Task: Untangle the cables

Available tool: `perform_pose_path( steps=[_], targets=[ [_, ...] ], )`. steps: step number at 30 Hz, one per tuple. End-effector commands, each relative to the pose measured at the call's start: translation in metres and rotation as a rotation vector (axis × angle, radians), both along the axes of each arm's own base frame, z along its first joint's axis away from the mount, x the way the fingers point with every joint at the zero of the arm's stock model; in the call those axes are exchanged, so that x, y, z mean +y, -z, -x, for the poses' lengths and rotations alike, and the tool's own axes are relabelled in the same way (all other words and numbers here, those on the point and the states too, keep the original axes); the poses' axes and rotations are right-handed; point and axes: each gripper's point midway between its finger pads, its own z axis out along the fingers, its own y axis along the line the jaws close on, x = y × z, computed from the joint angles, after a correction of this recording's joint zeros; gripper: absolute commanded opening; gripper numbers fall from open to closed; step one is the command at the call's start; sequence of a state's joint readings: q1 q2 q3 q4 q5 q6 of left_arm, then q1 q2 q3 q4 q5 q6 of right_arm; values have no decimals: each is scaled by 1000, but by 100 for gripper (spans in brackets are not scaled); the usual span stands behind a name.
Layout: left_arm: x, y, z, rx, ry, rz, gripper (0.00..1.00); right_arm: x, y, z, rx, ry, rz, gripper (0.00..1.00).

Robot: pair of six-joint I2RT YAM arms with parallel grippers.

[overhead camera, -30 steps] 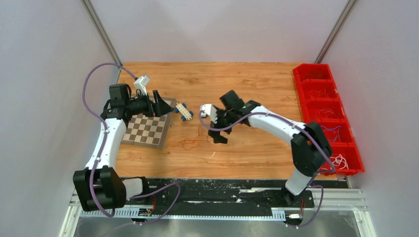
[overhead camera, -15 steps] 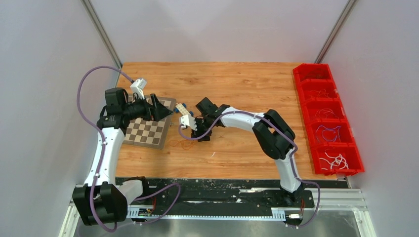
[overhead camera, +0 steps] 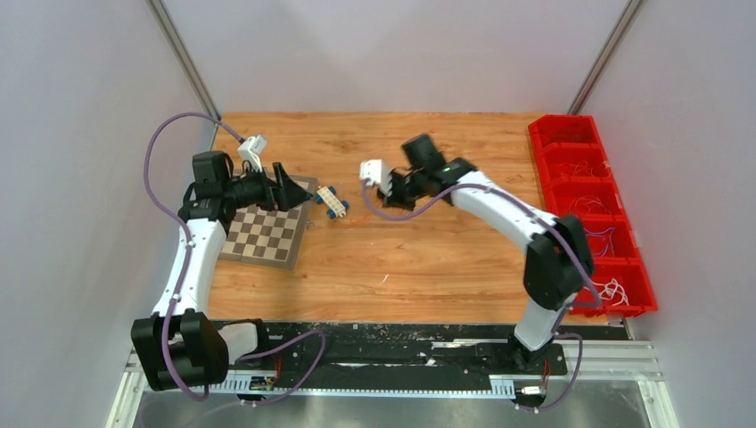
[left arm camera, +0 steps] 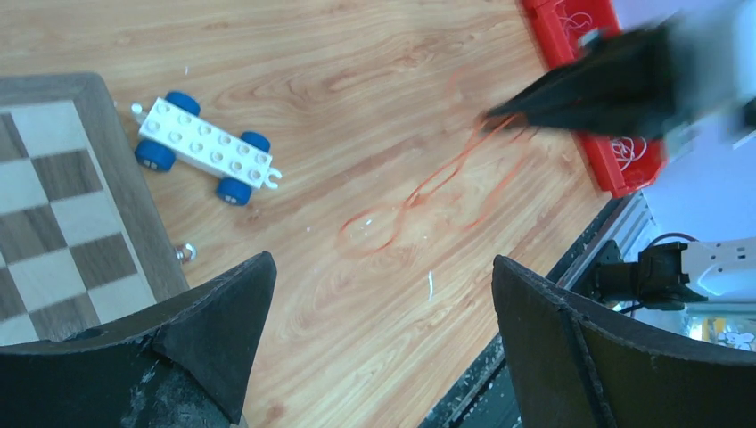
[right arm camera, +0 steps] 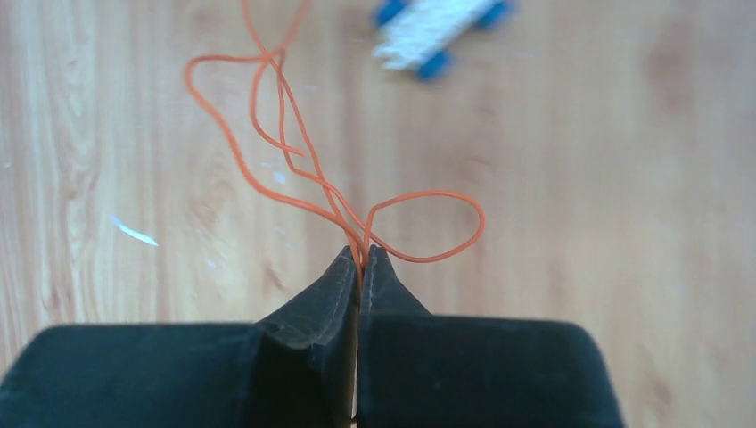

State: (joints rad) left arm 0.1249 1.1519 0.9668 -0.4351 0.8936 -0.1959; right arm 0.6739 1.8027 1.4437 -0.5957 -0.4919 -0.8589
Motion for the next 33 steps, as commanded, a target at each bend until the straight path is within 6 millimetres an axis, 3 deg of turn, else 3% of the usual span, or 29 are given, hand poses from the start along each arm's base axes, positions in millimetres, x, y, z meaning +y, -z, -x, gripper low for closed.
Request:
perform_pose_path(
  steps=[1, 5, 9, 14, 18, 21, 27, 33],
  targets=[
    [-17, -33, -14, -139, 88, 6, 98, -56, -107, -20, -47, 154, -168, 0],
    [-51, -33, -14, -182, 207, -45, 100, -131, -152, -38, -83, 341, -219, 0],
    [-86, -30, -15, -202, 317, -80, 100, -226, -187, -53, -154, 569, -234, 0],
    [-101, -18, -27, -174, 349, -88, 100, -346, -190, -67, -242, 795, -144, 0],
    [-105, -14, -36, -168, 366, -93, 100, -418, -189, -81, -264, 888, -46, 0],
    [-107, -8, -44, -151, 368, -92, 100, -461, -182, -90, -293, 899, 100, 0],
    [-108, 3, -48, -131, 365, -89, 100, -535, -148, -122, -333, 861, 475, 0],
    [-105, 14, -41, -110, 356, -99, 100, -575, -129, -143, -372, 702, 715, 0]
  ],
)
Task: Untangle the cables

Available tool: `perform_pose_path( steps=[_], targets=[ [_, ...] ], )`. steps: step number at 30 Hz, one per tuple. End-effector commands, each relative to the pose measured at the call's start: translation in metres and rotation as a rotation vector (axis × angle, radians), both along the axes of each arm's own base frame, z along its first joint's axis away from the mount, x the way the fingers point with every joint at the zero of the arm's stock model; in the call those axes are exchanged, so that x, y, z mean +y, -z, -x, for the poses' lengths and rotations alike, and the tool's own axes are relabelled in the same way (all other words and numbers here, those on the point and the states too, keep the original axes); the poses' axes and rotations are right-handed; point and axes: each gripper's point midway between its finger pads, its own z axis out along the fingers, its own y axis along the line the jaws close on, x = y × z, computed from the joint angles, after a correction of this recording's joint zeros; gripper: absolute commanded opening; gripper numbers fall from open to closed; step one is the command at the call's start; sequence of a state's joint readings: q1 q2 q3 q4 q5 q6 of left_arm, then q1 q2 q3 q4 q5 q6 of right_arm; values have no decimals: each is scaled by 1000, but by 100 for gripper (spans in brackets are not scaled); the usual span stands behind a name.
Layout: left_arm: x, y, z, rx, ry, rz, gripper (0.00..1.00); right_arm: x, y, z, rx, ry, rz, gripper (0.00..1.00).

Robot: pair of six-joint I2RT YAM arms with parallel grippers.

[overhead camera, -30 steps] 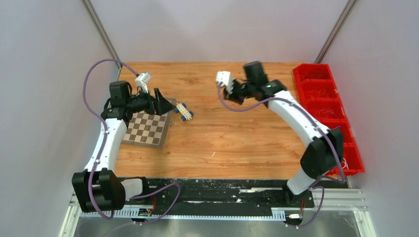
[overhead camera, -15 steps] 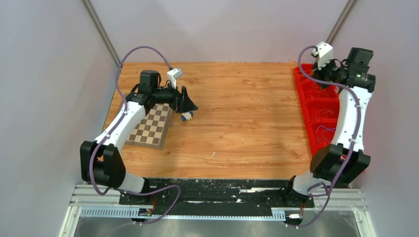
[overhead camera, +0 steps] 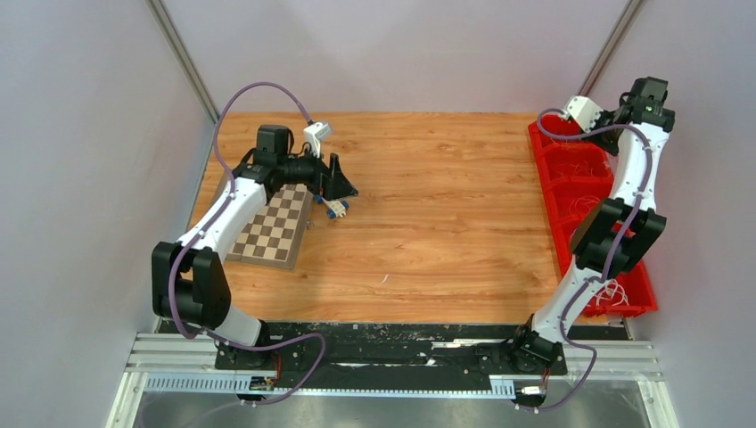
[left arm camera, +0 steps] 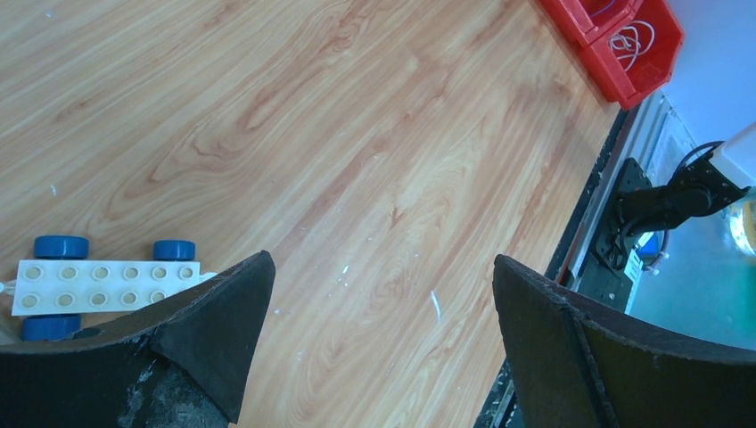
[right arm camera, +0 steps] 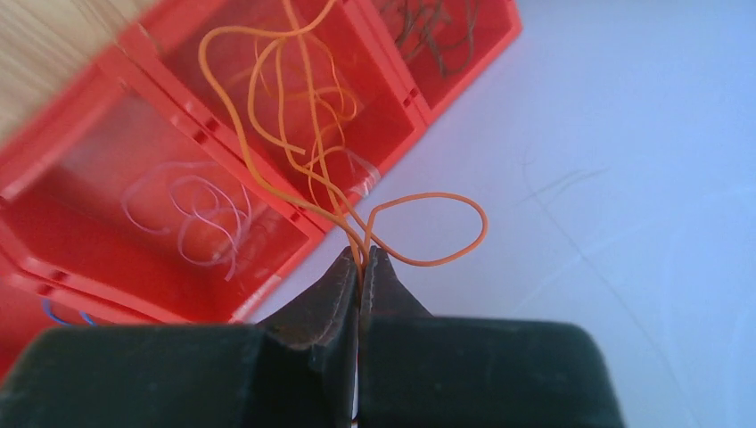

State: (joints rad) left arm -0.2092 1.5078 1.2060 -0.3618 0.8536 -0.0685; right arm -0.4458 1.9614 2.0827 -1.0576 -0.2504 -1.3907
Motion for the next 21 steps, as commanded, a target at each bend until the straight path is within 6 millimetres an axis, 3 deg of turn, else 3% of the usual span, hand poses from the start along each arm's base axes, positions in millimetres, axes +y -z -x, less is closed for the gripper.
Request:
perform_pose_path(
  steps=[1, 5, 11, 17, 21],
  targets=[
    [0, -5, 1, -52, 4, -1, 100, -33, -12, -7, 61, -135, 291, 0],
    [1, 2, 3, -25, -6, 0, 100, -50, 8, -14, 140, -193, 397, 0],
    [1, 6, 3, -12, -19, 1, 100, -69, 21, -18, 209, -227, 488, 0],
    [1, 6, -2, -5, -32, 1, 100, -73, 41, -33, 233, -248, 524, 0],
    [3, 8, -2, 1, -41, -16, 100, -72, 55, -52, 215, -241, 515, 0]
  ],
)
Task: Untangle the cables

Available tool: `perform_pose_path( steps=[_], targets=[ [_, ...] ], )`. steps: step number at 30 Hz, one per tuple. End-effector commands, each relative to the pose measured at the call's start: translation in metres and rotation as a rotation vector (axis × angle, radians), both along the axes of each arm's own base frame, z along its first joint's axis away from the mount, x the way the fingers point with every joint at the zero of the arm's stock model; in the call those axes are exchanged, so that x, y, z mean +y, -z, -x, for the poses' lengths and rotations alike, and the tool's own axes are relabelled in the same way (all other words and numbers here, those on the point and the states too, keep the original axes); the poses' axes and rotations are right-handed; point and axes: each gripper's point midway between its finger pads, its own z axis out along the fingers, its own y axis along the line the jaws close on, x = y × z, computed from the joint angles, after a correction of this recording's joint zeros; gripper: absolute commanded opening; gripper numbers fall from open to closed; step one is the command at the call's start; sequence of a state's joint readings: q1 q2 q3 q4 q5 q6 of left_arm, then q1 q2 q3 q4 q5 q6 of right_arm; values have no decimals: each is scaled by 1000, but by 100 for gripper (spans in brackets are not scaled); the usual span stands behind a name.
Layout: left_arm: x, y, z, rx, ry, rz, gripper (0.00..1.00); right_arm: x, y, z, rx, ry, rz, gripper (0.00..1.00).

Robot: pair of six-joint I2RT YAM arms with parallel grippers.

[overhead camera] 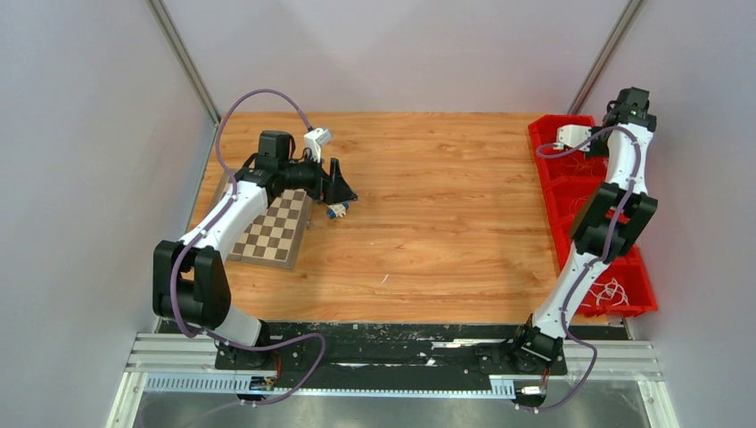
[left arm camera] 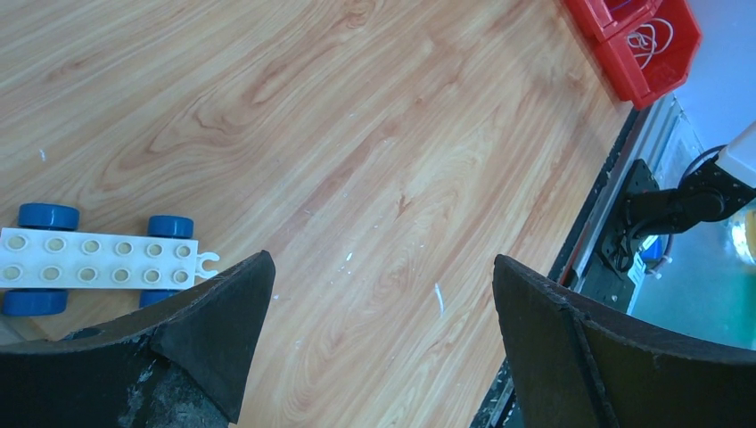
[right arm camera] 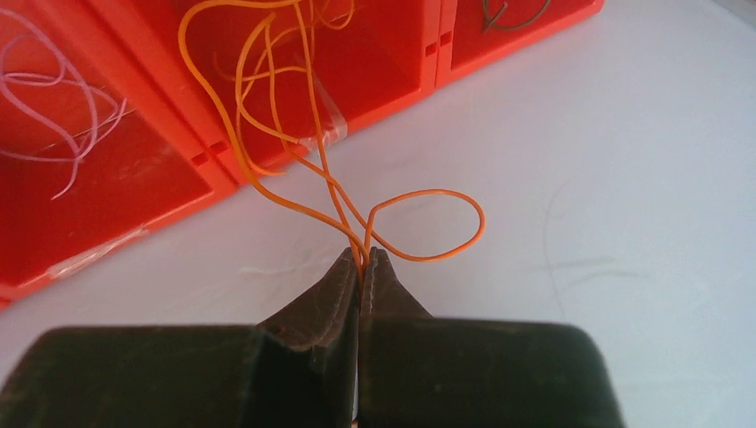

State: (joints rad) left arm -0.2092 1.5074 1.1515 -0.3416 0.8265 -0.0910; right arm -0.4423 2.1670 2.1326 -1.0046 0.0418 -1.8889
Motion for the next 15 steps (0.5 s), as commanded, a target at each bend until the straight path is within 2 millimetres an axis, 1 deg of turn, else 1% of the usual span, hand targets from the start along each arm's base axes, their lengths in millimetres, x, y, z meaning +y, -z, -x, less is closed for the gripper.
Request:
perform_pose_path(
  steps=[1, 3, 7, 9, 11, 15],
  targets=[
    [1, -11, -4, -43, -12, -6, 100, -2, -1, -34, -60, -22, 40, 0],
    [2, -9, -2, -37, -16, -13, 100, 5, 11, -42, -55, -24, 22, 0],
    [5, -6, 2, -30, -27, -25, 100, 26, 35, -53, -40, -46, -27, 0],
    [7, -6, 3, -27, -29, -36, 100, 34, 43, -59, -41, -50, -42, 0],
    [9, -5, 4, -30, -31, -50, 100, 46, 52, -67, -50, -70, -85, 0],
    [14, -3, 7, -23, -37, -72, 100, 56, 73, -71, -29, -74, -126, 0]
  ],
)
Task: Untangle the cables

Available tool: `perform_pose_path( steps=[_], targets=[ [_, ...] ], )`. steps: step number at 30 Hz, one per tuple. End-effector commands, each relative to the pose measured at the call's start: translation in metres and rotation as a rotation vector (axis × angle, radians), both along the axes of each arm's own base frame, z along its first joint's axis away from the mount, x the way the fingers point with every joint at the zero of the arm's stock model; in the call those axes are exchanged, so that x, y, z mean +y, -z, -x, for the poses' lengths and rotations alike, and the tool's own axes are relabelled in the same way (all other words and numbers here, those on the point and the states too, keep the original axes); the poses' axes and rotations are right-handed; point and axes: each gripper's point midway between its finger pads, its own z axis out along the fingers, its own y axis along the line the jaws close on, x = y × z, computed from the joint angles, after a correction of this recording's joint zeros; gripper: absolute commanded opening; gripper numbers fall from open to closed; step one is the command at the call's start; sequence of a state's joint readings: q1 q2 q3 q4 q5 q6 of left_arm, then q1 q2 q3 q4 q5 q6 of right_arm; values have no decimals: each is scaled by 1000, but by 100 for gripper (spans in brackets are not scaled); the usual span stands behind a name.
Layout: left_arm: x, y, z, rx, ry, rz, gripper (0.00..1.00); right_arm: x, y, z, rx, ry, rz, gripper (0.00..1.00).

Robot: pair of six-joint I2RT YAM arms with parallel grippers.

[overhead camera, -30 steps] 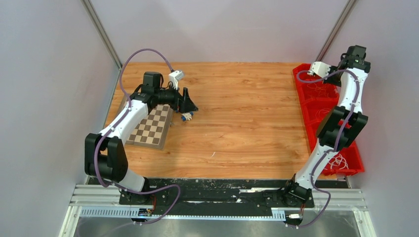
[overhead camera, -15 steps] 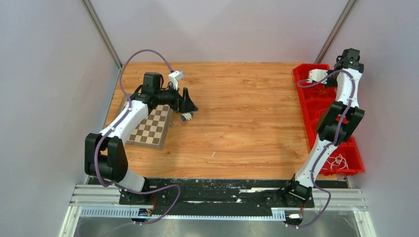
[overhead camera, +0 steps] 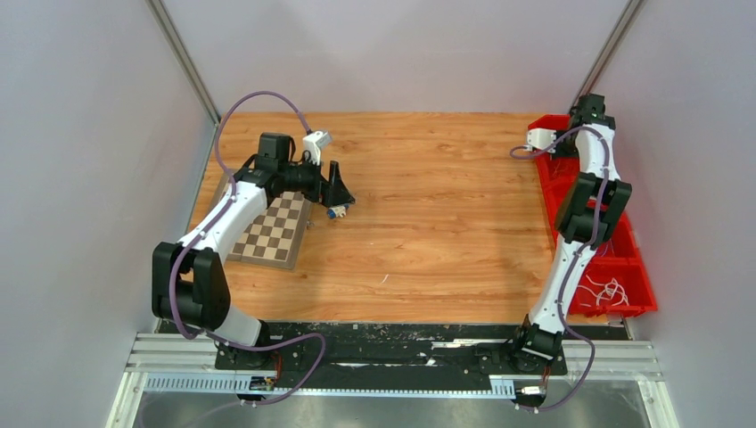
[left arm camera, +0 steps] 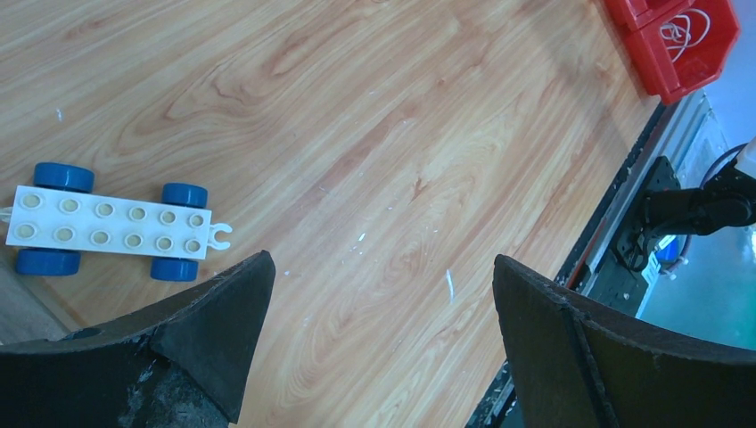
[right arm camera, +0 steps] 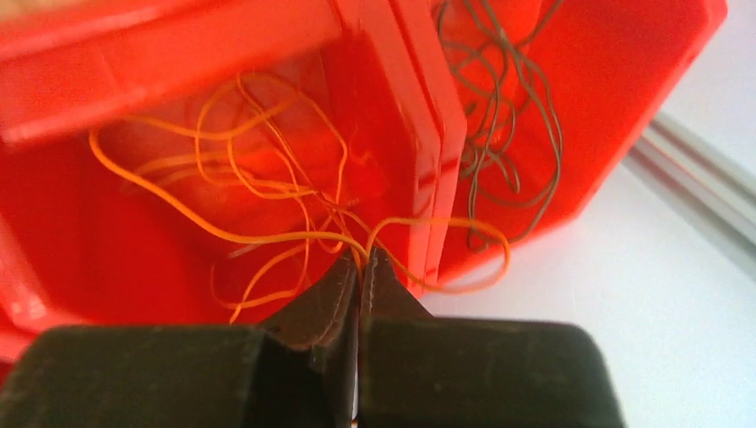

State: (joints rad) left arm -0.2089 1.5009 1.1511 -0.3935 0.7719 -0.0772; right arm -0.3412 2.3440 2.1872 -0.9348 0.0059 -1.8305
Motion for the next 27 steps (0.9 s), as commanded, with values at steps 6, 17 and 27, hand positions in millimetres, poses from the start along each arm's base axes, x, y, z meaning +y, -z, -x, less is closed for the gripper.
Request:
perform_pose_path(
  steps=[6, 17, 27],
  targets=[
    [18, -15, 2, -59, -25, -45, 100, 15, 26, -14, -23, 9, -103, 0],
    [21, -19, -5, -59, -36, -39, 100, 2, -5, 0, -69, 44, -108, 29],
    [21, -18, -3, -63, -38, -35, 100, 13, -54, 17, -150, 24, -146, 64]
  ],
)
